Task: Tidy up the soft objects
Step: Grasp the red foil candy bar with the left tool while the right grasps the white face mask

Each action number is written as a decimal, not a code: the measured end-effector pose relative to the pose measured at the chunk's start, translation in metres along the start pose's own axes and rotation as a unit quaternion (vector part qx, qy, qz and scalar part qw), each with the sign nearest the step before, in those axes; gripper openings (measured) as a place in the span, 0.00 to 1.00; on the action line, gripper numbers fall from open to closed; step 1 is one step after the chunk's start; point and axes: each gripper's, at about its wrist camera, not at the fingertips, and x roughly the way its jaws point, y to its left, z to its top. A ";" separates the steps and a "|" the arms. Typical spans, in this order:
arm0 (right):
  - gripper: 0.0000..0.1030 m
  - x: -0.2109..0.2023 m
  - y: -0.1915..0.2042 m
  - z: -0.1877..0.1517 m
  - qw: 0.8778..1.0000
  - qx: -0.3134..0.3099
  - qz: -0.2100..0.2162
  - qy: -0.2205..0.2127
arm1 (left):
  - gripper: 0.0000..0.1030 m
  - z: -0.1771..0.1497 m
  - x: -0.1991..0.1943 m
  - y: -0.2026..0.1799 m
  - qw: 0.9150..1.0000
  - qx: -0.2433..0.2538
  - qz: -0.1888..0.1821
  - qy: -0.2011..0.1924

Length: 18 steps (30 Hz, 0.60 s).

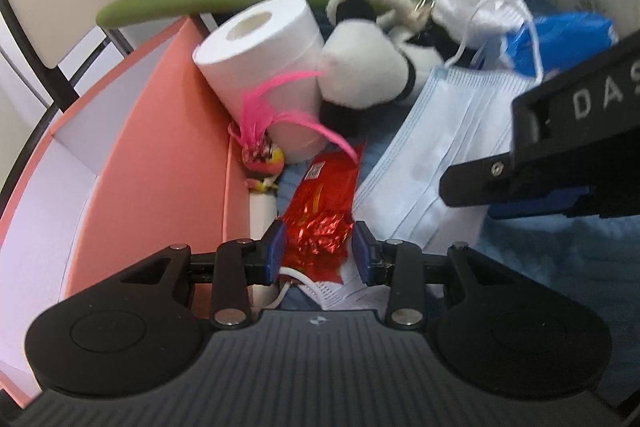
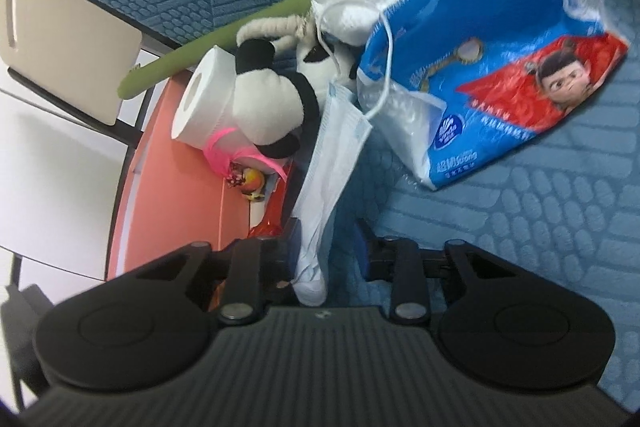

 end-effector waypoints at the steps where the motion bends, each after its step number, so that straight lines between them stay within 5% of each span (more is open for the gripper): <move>1: 0.26 0.002 -0.001 0.001 1.000 0.004 0.003 0.003 | 0.41 -0.001 0.003 0.000 1.000 0.002 0.004 0.002; 9: 0.25 0.019 -0.005 0.002 0.999 0.025 0.015 0.027 | 0.43 -0.003 0.008 -0.003 0.999 0.029 0.028 -0.010; 14: 0.07 0.020 -0.005 0.001 0.999 0.029 0.010 0.029 | 0.42 -0.003 0.009 -0.002 0.999 0.034 0.029 -0.014; 18: 0.06 0.009 0.000 0.003 1.000 0.017 0.005 0.012 | 0.38 -0.003 0.009 0.002 0.999 0.029 0.016 -0.016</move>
